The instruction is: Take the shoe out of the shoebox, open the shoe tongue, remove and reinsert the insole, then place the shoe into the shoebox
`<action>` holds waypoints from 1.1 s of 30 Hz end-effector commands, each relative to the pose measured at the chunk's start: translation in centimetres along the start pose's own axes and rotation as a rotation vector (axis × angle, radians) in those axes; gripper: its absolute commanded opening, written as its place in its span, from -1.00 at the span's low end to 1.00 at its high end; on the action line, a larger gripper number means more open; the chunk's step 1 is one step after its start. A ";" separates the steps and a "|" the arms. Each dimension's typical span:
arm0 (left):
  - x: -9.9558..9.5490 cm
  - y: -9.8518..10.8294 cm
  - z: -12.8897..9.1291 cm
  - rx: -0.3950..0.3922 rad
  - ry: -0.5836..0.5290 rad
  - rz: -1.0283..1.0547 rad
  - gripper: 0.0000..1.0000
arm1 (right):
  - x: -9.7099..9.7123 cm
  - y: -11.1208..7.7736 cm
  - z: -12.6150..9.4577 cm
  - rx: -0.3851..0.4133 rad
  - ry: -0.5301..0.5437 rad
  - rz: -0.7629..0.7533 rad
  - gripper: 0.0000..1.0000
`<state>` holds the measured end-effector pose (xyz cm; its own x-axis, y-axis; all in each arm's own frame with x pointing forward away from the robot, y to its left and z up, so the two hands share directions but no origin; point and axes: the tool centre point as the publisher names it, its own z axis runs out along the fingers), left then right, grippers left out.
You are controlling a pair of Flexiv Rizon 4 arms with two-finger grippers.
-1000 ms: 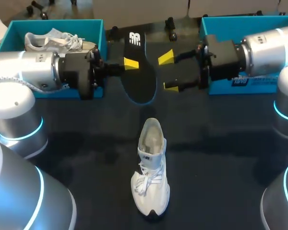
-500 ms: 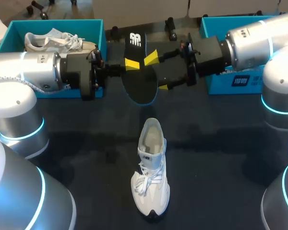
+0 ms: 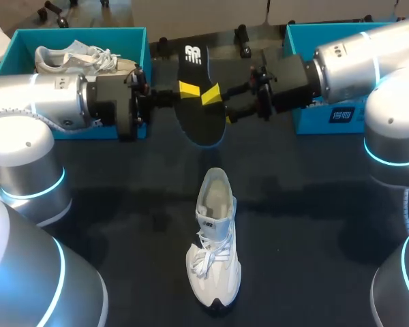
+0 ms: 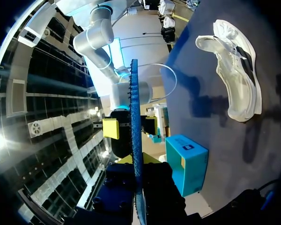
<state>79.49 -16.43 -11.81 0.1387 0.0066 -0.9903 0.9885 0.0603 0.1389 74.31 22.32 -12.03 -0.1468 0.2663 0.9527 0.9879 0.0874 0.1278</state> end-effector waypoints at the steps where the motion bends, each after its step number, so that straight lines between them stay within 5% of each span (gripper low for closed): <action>1: 0.0 0.0 0.2 0.003 0.003 0.000 -1.00 | 0.1 0.1 0.6 -0.008 -0.002 -0.007 -0.01; 33: 0.0 -0.1 0.4 0.018 0.011 0.010 -1.00 | -0.6 0.4 0.0 -0.022 0.016 -0.022 -0.33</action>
<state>79.39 -16.88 -11.81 0.1463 0.0191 -0.9891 0.9882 0.0441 0.1470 74.75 22.01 -12.48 -0.1696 0.2470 0.9540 0.9850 0.0724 0.1564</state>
